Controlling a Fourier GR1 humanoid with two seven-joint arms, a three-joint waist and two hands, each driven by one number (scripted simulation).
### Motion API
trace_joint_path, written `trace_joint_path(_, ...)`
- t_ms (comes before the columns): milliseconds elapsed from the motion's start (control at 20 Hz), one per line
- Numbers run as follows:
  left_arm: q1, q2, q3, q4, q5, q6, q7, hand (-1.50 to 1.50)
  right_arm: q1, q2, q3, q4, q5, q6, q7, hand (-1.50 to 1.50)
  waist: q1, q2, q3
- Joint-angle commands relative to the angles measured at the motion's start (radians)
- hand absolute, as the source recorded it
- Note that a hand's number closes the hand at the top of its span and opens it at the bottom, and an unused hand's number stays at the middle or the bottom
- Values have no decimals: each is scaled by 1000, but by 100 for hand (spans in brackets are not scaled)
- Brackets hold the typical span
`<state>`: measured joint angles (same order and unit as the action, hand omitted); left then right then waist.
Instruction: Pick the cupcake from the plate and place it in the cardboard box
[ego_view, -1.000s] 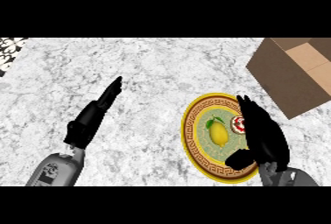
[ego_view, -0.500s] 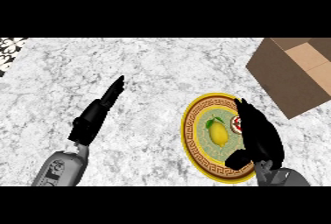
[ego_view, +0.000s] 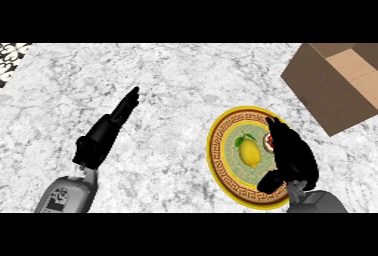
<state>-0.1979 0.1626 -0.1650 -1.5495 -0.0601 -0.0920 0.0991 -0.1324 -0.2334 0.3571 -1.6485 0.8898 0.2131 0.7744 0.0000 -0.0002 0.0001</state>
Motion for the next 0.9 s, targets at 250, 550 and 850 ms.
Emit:
trace_joint_path(250, -13, -50, 15, 2, -41, -27, 26, 0, -32, 38, -66, 145, 77, -23, -90, -150, 0, 0, 0)
trace_joint_path(550, -28, -97, 2, -3, -95, 14, 45, 0, -10, 50, -64, 162, 125, -14, -95, -150, -1, 0, 0)
trace_joint_path(850, 44, -57, 54, 2, -54, -55, -46, 0, -67, 75, -77, 265, 151, -19, -146, 150, 4, 0, 0)
